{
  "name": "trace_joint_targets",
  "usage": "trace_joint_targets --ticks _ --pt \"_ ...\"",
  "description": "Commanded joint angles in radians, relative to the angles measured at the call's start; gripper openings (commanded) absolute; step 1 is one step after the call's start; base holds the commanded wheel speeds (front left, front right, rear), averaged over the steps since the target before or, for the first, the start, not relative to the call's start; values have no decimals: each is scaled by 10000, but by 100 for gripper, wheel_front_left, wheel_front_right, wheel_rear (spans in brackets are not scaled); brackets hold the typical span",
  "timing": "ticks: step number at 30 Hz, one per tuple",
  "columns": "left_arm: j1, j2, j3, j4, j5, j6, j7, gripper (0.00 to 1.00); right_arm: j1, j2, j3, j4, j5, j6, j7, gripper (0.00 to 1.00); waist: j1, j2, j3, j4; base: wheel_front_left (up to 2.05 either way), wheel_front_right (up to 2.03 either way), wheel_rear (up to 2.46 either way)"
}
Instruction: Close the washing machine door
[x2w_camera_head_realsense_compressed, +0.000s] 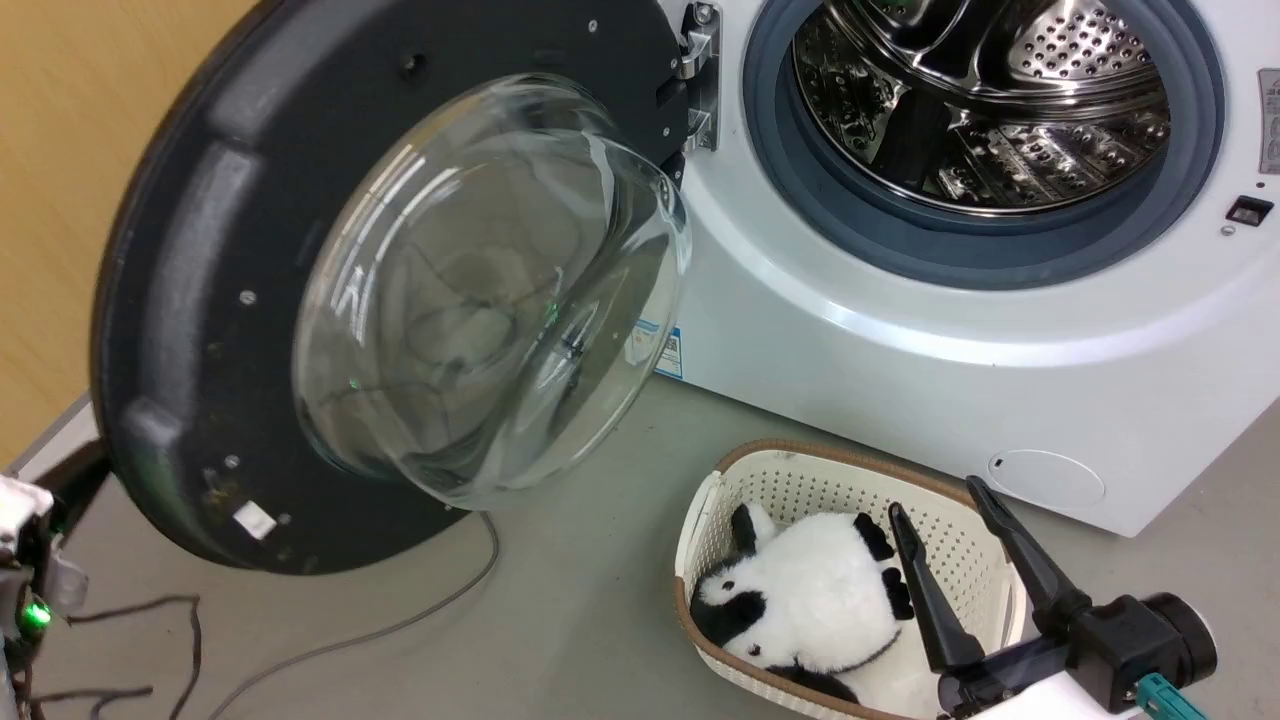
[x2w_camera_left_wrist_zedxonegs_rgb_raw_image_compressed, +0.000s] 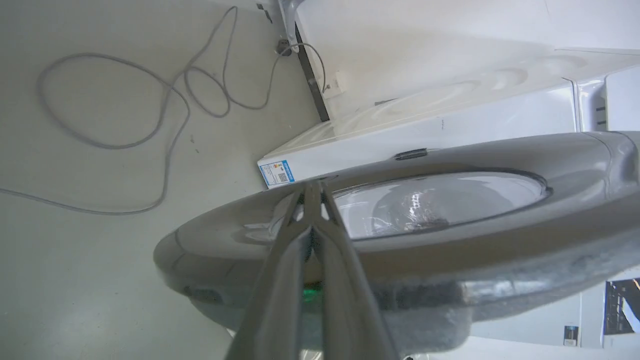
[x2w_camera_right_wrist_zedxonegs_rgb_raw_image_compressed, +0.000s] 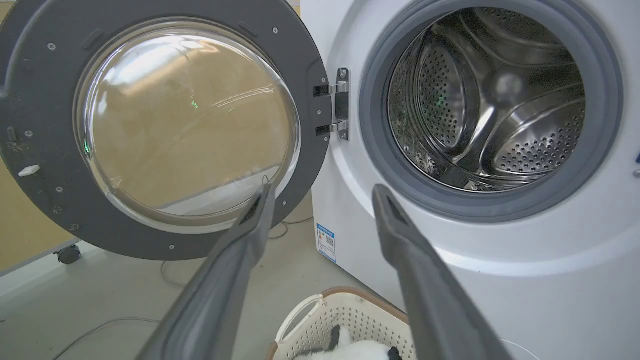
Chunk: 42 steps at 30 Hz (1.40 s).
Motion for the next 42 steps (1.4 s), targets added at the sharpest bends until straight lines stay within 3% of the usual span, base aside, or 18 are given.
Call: trace_joint_targets --ticks 1,12,23,33,42 --pt "233 -107 -63 -164 -196 -111 323 0 -79 -3 3 8 25 6 -46 100 -1 -1 -28 10 0 0 0" --pt "1620 -919 -676 -2418 -1622 -259 2904 0 64 132 -92 107 63 6 -46 100 -1 -1 -457 41 0 0 0" --pt "3387 -2253 -1562 -5514 -2131 213 4119 0 147 293 -211 284 -21 6 -46 100 -1 -1 -585 -610 0 0 0" --pt "4473 -2964 -2610 -6778 -2405 210 3952 0 126 311 -222 384 -73 6 -46 100 -1 -1 -517 -2053 0 0 0" --pt "4614 -3084 -3892 -6515 -2748 -54 2579 0 11 195 -272 380 -120 6 -46 100 -1 -1 -102 -3632 0 0 0"
